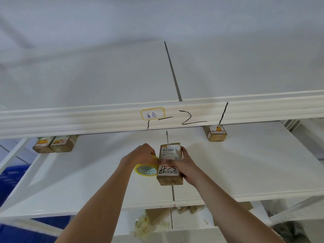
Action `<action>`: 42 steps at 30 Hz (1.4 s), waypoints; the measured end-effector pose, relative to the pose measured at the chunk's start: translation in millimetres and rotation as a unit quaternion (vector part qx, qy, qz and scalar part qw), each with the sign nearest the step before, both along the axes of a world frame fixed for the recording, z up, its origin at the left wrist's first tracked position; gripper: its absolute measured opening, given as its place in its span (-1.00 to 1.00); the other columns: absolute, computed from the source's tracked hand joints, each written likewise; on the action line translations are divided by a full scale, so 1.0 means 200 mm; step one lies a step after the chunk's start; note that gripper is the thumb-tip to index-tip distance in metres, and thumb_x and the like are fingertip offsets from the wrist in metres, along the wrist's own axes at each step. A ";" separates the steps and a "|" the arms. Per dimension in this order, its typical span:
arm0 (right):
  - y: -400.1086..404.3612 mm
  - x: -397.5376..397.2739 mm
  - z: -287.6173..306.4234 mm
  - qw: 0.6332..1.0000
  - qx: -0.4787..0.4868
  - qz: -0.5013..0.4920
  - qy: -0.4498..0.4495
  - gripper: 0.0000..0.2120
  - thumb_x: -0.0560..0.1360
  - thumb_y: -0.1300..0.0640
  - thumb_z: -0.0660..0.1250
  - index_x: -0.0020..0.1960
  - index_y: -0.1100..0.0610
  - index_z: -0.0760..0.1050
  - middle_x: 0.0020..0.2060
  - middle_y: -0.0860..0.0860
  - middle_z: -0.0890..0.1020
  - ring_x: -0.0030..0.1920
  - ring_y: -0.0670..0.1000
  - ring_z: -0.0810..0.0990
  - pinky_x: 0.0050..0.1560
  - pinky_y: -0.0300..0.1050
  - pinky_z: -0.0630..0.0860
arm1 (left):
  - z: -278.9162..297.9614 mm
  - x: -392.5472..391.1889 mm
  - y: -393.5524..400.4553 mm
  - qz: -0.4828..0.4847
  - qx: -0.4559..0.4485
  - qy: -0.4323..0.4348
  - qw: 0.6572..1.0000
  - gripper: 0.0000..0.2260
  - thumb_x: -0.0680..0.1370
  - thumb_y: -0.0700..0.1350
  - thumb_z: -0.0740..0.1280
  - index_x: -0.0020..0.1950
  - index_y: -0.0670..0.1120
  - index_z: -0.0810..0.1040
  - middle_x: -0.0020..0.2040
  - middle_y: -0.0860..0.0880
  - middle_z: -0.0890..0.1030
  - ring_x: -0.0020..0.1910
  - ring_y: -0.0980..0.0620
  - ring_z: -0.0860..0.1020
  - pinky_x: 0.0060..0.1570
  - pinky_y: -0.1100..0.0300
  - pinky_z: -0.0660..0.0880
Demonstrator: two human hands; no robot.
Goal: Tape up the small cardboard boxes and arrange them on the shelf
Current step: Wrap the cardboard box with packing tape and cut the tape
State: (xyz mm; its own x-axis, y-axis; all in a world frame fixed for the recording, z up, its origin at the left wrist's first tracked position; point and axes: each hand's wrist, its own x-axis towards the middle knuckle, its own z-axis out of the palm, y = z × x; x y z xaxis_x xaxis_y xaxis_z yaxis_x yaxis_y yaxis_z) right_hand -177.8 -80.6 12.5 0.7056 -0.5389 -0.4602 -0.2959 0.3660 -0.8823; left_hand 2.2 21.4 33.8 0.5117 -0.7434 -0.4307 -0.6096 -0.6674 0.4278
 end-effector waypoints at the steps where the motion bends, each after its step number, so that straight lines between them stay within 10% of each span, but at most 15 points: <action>1: 0.00 0.00 0.00 1.000 -0.002 0.003 -0.002 -0.06 0.08 0.10 0.76 0.33 -0.07 0.36 0.06 -0.01 0.73 -0.03 0.05 0.75 -0.03 0.09 0.70 | 0.01 0.00 0.00 -0.003 0.003 -0.001 1.000 -0.37 0.08 0.51 0.43 -0.15 0.03 0.69 -0.20 0.08 0.67 -0.18 0.11 0.64 -0.24 0.16 0.56; 9: -0.07 -0.07 0.02 0.999 -0.009 0.002 0.034 -0.09 0.21 0.34 0.67 0.41 -0.10 0.35 0.10 0.04 0.69 -0.11 0.09 0.76 -0.21 0.01 0.69 | -0.07 -0.02 0.07 0.012 0.000 0.108 0.994 -0.66 0.41 0.25 0.51 -0.13 -0.02 0.70 -0.14 0.01 0.67 -0.01 -0.02 0.66 -0.11 0.20 0.52; 31: -0.15 -0.19 0.04 0.998 -0.008 0.054 0.029 -0.15 0.29 0.39 0.62 0.32 -0.22 0.33 0.15 0.07 0.69 0.01 0.13 0.75 0.00 0.13 0.68 | -0.14 -0.04 0.13 0.008 -0.020 0.143 0.990 -0.65 0.56 0.19 0.38 -0.06 -0.09 0.70 -0.13 -0.04 0.63 -0.08 0.02 0.55 -0.03 0.16 0.46; 42: -0.17 -0.19 0.03 0.998 0.033 0.045 -0.021 -0.04 0.30 0.41 0.60 0.50 -0.16 0.29 0.17 0.09 0.69 0.08 0.18 0.72 0.08 0.21 0.66 | -0.16 -0.04 0.08 0.025 0.003 0.024 0.999 -0.60 0.47 0.34 0.40 -0.21 0.00 0.65 -0.25 0.05 0.62 -0.27 0.13 0.59 -0.31 0.30 0.44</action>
State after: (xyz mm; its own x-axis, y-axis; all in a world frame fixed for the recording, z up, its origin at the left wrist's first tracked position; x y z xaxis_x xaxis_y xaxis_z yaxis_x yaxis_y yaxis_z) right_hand -215.2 -115.3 18.8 0.7691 -0.4413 -0.4623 -0.2941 0.3978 -0.8691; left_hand -6.3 37.6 2.1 0.5270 -0.7148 -0.4597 -0.5542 -0.6991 0.4518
